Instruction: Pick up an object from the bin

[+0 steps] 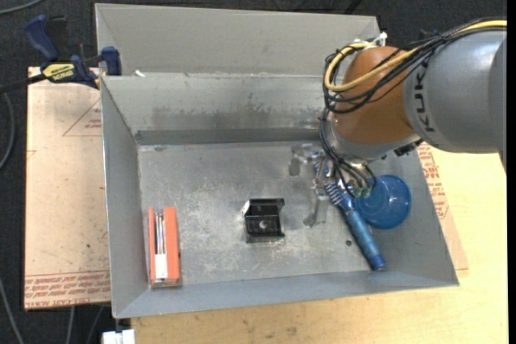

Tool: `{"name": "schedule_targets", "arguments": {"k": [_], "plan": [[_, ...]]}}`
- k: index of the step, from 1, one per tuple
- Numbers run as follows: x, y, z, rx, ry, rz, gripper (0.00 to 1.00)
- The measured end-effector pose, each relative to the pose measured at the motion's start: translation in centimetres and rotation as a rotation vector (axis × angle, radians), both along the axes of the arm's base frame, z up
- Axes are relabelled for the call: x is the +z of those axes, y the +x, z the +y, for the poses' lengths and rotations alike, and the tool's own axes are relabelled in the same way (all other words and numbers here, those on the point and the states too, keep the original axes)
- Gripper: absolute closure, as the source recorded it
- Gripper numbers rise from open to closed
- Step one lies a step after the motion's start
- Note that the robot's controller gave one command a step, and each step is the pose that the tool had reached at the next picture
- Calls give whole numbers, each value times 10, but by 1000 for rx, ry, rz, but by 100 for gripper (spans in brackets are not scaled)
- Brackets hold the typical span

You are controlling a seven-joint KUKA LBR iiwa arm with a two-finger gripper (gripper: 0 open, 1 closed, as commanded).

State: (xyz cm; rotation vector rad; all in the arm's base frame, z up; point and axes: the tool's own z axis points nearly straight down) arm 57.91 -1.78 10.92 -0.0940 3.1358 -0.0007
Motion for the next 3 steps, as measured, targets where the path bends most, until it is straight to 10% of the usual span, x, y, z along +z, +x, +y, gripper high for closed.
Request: {"name": "schedule_targets", "arguments": {"k": [1,3], "plan": [[-24,18,28,184,2,7,0],[-33,-10,58,401,2,6,0]]}}
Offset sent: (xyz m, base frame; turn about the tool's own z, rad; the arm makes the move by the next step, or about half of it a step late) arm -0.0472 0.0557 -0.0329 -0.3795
